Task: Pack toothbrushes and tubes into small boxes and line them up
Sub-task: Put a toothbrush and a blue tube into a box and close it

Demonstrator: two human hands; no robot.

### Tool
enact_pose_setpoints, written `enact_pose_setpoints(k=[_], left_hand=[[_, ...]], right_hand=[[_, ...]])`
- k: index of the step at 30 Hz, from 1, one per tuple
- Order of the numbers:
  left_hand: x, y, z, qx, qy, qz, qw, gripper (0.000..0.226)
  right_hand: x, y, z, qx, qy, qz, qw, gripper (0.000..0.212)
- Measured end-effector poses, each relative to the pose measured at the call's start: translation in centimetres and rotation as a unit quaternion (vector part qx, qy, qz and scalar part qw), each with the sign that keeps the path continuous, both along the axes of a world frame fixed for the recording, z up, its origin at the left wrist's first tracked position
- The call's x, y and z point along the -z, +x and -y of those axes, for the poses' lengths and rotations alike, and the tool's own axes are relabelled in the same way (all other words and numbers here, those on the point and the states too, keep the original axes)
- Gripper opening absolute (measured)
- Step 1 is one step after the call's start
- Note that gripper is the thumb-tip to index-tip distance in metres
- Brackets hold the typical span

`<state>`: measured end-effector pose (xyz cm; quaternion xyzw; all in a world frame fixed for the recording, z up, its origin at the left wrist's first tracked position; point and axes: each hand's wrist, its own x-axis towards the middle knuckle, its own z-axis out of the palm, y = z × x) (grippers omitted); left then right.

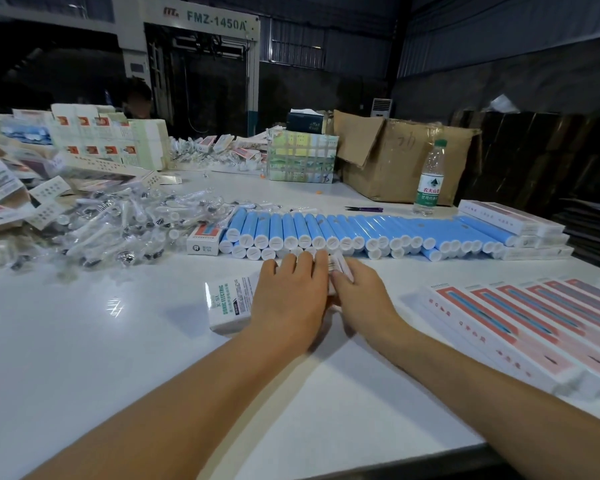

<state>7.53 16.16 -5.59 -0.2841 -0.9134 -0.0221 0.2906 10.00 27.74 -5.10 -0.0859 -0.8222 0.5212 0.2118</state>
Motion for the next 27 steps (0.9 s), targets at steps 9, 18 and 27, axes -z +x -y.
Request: enact_pose_setpoints(k=[9, 18, 27], left_hand=[[-0.1, -0.3, 0.2, 0.003, 0.015, -0.005, 1.000, 0.067], [-0.2, -0.6, 0.9, 0.039, 0.068, -0.025, 0.997, 0.072], [-0.1, -0.4, 0.9, 0.029, 0.024, -0.046, 0.998, 0.069]], right_hand=[[-0.7, 0.4, 0.3, -0.089, -0.199, -0.017, 0.976, 0.033], [-1.3, 0.5, -0.8, -0.111, -0.310, -0.046, 0.943, 0.026], [-1.2, 0.5, -0.2, -0.052, -0.230, -0.023, 0.971, 0.028]])
